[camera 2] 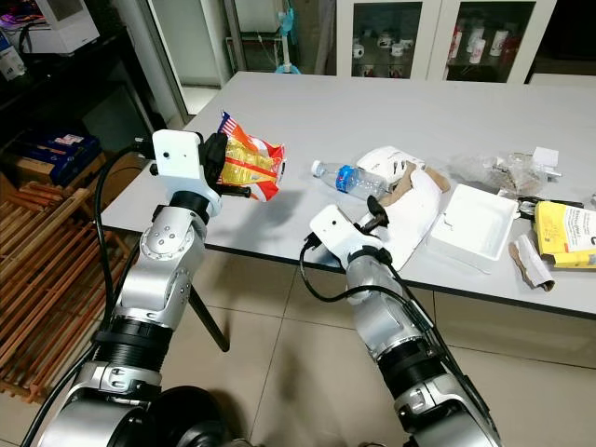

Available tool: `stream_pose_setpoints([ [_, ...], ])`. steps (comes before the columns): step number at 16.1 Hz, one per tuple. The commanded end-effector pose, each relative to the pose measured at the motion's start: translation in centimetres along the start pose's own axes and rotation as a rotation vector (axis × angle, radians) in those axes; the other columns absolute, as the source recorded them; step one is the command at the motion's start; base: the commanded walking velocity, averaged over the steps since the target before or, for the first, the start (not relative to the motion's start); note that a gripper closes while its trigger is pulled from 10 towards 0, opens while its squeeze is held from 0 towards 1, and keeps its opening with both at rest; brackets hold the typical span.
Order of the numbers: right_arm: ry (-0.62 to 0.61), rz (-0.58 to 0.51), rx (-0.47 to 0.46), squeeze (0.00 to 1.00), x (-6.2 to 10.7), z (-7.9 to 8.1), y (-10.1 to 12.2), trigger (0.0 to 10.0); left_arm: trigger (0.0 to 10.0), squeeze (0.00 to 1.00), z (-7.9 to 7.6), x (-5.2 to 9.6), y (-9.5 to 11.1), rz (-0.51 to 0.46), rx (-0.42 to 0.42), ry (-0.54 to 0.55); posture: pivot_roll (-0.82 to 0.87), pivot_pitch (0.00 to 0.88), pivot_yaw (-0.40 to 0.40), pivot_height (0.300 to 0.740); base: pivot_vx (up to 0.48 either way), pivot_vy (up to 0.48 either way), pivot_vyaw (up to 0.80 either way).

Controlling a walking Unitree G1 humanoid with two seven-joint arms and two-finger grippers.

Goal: Picking trash to rubbish bin

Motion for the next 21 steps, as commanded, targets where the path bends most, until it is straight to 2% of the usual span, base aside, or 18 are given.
stream_pose_setpoints([
  [1,-0.036,-0.041,0.022,0.00,-0.1,-1.2,1.5,10.0,10.0,0.00,0.1,0.0,0.4,-0.007,-0.022,-0.001,0.02,0.016,0.116,0.740,0.000,0.000,0.00],
  [3,-0.084,-0.105,0.028,0.00,0.2,-3.3,3.4,10.0,10.0,0.00,-0.1,0.0,0.4,-0.006,-0.019,-0.009,0.01,0.019,0.119,0.740,0.000,0.000,0.00],
  [6,-0.084,-0.173,0.015,0.00,0.9,-5.0,5.1,10.0,10.0,0.00,-0.2,-0.1,0.3,-0.003,-0.016,-0.015,0.00,0.021,0.128,0.740,0.000,0.000,0.00],
  [7,-0.095,-0.216,0.022,0.00,1.6,-6.6,6.1,10.0,10.0,0.00,-0.6,-0.1,0.0,0.008,-0.009,-0.027,-0.02,0.021,0.135,0.740,0.000,0.000,0.00],
  [10,-0.117,-0.219,0.052,0.00,2.3,-7.9,6.1,10.0,10.0,0.00,-1.3,-0.3,-0.2,0.013,0.002,-0.048,-0.05,0.014,0.136,0.740,0.000,0.000,0.00],
  [12,-0.099,-0.183,0.081,0.00,3.0,-8.0,4.8,10.0,10.0,0.00,-1.6,-0.4,-0.2,0.010,0.008,-0.055,-0.06,0.005,0.122,0.740,0.000,0.000,0.00],
  [15,-0.025,-0.120,0.113,0.00,4.1,-6.0,2.6,10.0,10.0,0.00,-1.6,-0.2,-0.6,0.011,0.017,-0.048,-0.06,0.000,0.111,0.740,0.000,0.000,0.00],
  [21,-0.073,-0.096,0.119,0.00,5.3,-6.3,2.0,10.0,10.0,0.00,-1.4,0.0,-1.0,0.015,0.018,-0.045,-0.07,0.000,0.105,0.740,0.000,0.000,0.00],
])
Point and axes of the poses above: a point about 5 cm out from each wrist's last joint towards the gripper, its own x axis pointing back from the gripper into the wrist, its own y axis along the axis of the wrist's last joint, z = x × y, the point moved 3 cm from there along -x, pointing out of the wrist towards the gripper, and after that the axes turned 12 degrees about x, right-handed, at the moved point
